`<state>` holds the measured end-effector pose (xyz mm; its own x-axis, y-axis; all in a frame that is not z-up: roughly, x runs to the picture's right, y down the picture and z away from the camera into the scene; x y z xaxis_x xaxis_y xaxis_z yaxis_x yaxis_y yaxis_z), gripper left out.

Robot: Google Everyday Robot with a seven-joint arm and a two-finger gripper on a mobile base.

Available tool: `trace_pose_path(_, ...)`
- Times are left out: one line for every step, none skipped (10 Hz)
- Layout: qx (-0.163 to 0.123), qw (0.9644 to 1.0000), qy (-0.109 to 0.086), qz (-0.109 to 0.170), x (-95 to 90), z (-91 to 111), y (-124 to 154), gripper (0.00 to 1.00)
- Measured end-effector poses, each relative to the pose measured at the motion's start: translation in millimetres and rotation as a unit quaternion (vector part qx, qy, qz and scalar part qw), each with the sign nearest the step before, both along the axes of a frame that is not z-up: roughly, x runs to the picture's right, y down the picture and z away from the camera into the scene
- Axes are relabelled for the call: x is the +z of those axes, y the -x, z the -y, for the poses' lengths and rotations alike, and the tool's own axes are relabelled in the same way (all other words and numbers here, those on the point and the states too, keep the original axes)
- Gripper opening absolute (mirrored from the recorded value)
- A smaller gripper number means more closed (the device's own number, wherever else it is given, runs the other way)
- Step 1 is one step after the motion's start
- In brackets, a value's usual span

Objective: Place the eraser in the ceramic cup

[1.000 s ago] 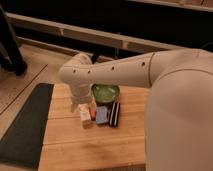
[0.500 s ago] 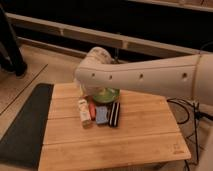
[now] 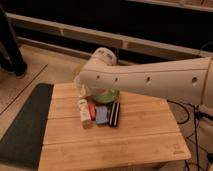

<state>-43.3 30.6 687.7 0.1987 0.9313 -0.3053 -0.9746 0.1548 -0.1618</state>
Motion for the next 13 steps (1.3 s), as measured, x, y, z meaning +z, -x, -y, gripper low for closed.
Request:
trace_pose_path(0.002, 0.9997, 0.017, -0.017, 10.6, -12, -17, 0.65)
trace_pose_path(0.005, 0.9991, 0.03, -0.029, 20.2, -22, -31, 0.65)
trace_pose_path(0.007, 0.9986, 0.038, -0.036, 28.7, -28, -43, 0.65)
trace_pose_path(0.01, 0.998, 0.048, -0.039, 43.4, -34, -60, 0.65)
trace_pose_path(0.01, 0.9978, 0.055, -0.035, 50.8, -37, -65, 0.65)
trace_pose_path(0.008, 0.9977, 0.064, -0.02, 58.1, -41, -64, 0.65)
trace_pose_path(0.008, 0.9977, 0.067, -0.006, 64.0, -43, -61, 0.65)
trace_pose_path(0.02, 0.9967, 0.078, 0.008, 71.9, -50, -67, 0.65)
trace_pose_path(0.027, 0.996, 0.084, 0.009, 76.3, -54, -75, 0.65)
trace_pose_path(0.032, 0.9955, 0.089, 0.005, 78.7, -58, -85, 0.65)
trace_pose_path(0.032, 0.9954, 0.089, 0.008, 78.3, -58, -81, 0.65)
trace_pose_path(0.032, 0.9955, 0.089, 0.008, 78.4, -58, -81, 0.65)
trace_pose_path(0.031, 0.9955, 0.089, 0.008, 78.4, -58, -80, 0.65)
